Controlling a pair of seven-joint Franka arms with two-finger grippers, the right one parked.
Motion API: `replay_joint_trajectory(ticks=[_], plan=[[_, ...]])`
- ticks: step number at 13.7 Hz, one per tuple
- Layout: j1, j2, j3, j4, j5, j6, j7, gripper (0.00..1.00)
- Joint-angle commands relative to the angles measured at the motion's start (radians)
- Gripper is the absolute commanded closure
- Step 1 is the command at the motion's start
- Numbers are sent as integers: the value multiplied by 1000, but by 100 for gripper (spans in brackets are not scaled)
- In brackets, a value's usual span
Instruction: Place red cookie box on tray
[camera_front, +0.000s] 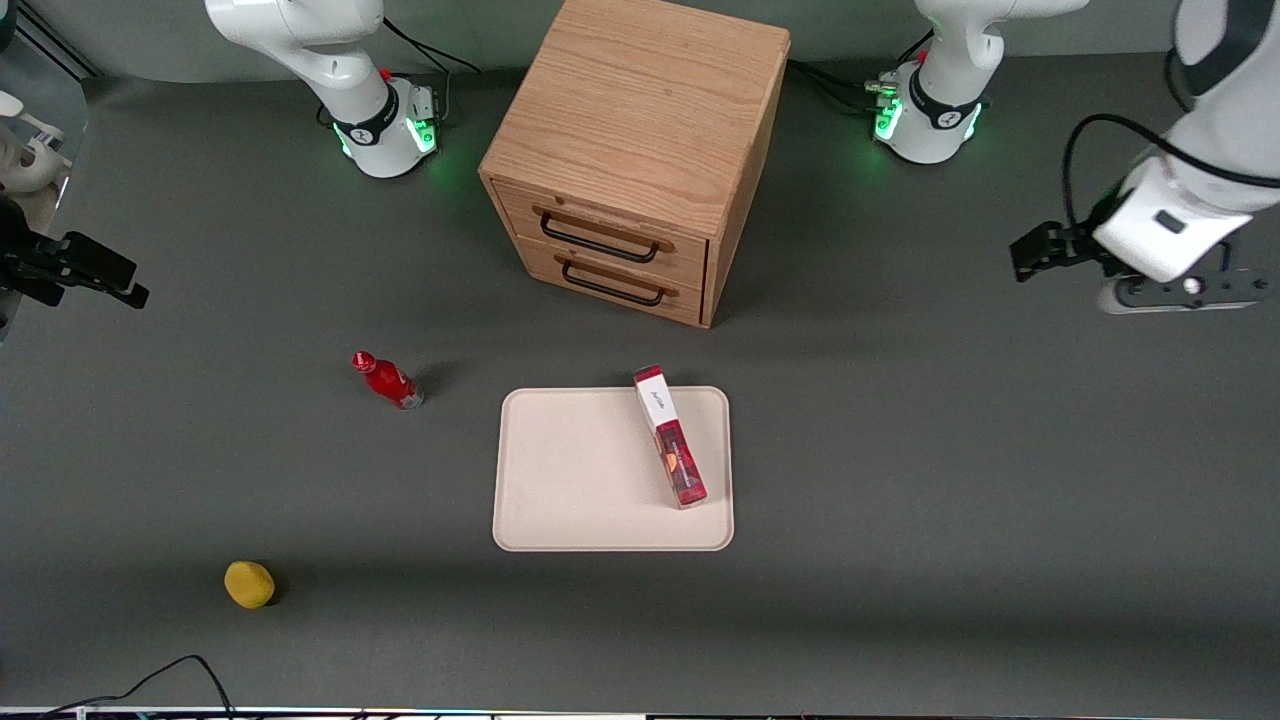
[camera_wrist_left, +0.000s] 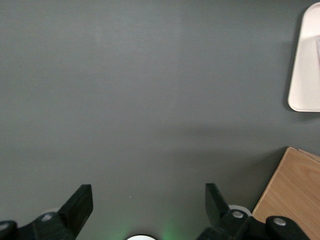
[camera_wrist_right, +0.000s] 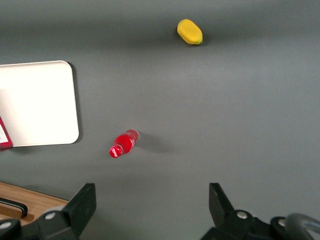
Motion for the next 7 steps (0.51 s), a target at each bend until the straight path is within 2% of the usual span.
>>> replay_joint_trajectory(ticks=[1, 7], plan=[[0, -37, 21, -21, 7, -14, 59, 0], [0, -36, 70, 1, 19, -37, 124, 0]])
